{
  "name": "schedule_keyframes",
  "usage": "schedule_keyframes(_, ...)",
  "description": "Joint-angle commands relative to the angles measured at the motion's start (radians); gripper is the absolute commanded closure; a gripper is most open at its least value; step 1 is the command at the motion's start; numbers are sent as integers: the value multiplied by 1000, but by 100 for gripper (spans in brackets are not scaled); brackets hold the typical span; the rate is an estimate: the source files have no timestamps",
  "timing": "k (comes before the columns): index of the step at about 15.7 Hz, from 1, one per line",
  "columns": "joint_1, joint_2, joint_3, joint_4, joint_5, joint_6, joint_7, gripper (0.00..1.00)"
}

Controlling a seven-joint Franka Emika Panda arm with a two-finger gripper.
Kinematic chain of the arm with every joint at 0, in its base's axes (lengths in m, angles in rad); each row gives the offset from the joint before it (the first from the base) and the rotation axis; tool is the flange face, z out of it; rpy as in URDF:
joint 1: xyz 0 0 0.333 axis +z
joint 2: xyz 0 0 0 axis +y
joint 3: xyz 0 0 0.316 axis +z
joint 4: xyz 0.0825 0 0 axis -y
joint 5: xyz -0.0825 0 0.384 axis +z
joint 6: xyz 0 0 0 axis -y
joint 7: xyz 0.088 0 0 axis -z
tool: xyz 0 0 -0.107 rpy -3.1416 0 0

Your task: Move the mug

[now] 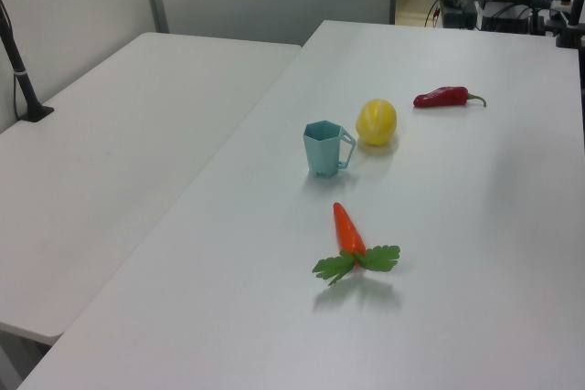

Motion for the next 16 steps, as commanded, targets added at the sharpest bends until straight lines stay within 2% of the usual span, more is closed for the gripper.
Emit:
schedule_keyframes(1,16,-26,-1,-38,-15,29,-9,0)
schedule_keyframes(16,33,-20,0,-63,-10,15,-23,0)
